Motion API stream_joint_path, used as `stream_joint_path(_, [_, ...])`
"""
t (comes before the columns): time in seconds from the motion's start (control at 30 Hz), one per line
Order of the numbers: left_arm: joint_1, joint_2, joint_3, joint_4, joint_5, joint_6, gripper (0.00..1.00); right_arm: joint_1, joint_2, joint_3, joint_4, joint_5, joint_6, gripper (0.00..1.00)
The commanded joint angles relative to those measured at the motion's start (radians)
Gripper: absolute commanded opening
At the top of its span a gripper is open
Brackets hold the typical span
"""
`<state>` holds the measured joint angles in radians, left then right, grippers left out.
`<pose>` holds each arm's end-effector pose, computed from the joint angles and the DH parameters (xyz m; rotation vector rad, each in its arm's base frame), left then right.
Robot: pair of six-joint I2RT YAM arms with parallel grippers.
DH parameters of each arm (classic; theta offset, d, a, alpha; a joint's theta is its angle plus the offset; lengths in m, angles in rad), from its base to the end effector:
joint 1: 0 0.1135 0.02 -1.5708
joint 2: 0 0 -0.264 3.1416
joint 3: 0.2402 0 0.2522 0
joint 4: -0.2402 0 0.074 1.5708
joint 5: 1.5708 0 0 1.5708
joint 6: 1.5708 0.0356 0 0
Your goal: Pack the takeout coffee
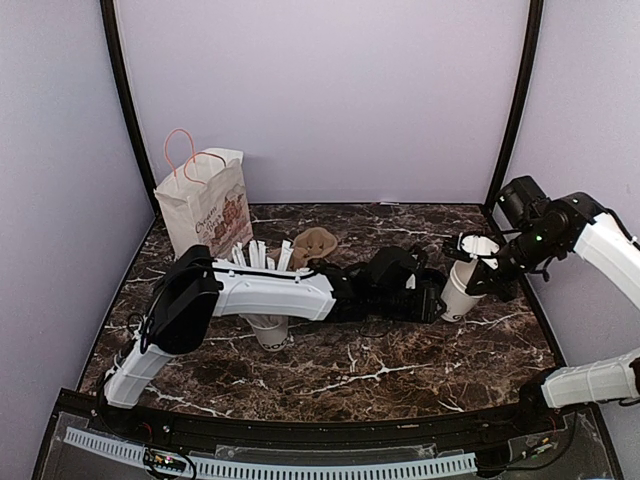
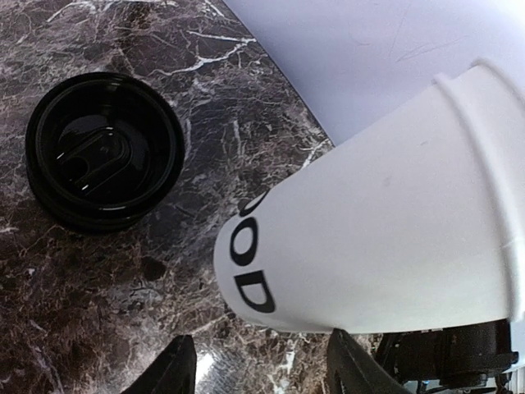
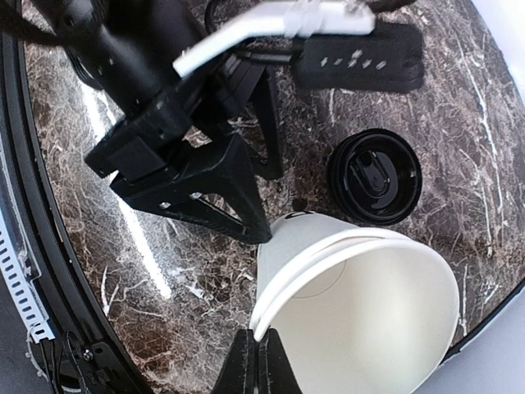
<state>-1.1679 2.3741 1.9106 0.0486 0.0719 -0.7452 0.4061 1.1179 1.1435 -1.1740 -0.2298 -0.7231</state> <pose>0.2157 -0.5126 0.1968 0.5197 2.1723 -1.2365 0.1735 0.0834 0.3180 -1.4910 2.2300 0.2149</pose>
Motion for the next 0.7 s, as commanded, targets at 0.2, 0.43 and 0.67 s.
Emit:
stream_joint_path(0.2, [-0.001,-0.049,0.042,-0.094,-0.073,0.147,0.56,-0.023,-0.029,0.005,0.049,-0.006,-0.003,0.0])
stream_joint_path(0.43, [-0.004,-0.189,0.071,-0.175,-0.086,0.39,0.58,-0.052,-0.06,-0.052,0.072,0.006,-0.004,0.0])
stream_joint_path(0.67, [-0.057,-0.399,0.048,-0.274,-0.03,0.676,0.65,-0.056,-0.062,-0.106,0.113,-0.006,0.004,0.0])
